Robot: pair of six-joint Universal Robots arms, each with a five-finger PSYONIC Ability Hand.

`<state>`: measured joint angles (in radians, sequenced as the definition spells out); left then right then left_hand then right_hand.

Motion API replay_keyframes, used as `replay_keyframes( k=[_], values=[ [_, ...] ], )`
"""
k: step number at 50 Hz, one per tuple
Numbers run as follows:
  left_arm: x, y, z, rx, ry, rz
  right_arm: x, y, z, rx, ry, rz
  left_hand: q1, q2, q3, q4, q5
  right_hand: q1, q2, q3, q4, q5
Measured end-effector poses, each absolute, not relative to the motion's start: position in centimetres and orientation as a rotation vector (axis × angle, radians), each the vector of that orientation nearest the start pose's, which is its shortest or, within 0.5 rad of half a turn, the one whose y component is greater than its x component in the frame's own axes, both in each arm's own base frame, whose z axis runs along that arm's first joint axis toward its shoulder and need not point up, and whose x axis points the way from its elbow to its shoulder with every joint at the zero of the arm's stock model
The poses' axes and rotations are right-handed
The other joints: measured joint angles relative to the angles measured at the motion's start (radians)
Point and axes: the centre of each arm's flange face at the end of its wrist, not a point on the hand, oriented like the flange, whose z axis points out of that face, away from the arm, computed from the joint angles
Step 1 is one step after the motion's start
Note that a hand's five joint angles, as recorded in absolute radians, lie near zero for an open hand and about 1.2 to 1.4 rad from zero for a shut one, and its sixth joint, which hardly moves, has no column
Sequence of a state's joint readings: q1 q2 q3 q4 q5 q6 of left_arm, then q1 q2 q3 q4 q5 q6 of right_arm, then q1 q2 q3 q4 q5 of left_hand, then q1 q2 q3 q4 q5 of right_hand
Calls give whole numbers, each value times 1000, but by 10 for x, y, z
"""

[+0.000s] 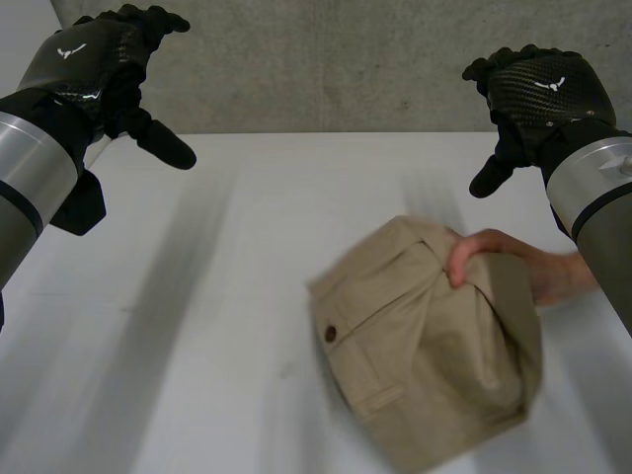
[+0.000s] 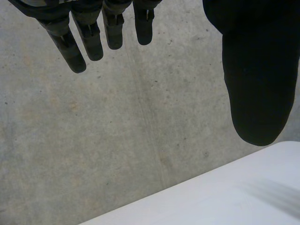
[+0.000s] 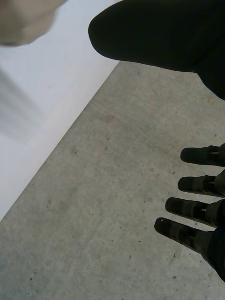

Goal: Fold the shorts.

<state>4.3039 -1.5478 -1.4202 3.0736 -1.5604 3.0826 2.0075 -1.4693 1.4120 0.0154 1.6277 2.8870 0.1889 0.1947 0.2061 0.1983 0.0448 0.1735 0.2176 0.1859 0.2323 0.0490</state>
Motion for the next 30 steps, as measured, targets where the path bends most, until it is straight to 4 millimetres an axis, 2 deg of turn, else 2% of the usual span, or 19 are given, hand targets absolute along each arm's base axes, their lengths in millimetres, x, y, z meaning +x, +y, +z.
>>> replay_keyframes(
  k=[9, 19, 26, 30],
  values=[
    [-244, -227, 355, 436, 2345, -2557, 257, -249, 328, -681, 1986, -2201, 0, 0, 0, 0, 0, 0, 0, 0, 0, 0],
    [-245, -228, 351, 441, 2362, -2540, 263, -246, 328, -848, 1933, -2198, 0, 0, 0, 0, 0, 0, 0, 0, 0, 0],
    [-246, -229, 350, 450, 2375, -2522, 264, -245, 328, -892, 1918, -2193, 0, 0, 0, 0, 0, 0, 0, 0, 0, 0],
    [-251, -226, 342, 505, 2434, -2449, 263, -244, 329, -931, 1934, -2187, 0, 0, 0, 0, 0, 0, 0, 0, 0, 0]
  ],
)
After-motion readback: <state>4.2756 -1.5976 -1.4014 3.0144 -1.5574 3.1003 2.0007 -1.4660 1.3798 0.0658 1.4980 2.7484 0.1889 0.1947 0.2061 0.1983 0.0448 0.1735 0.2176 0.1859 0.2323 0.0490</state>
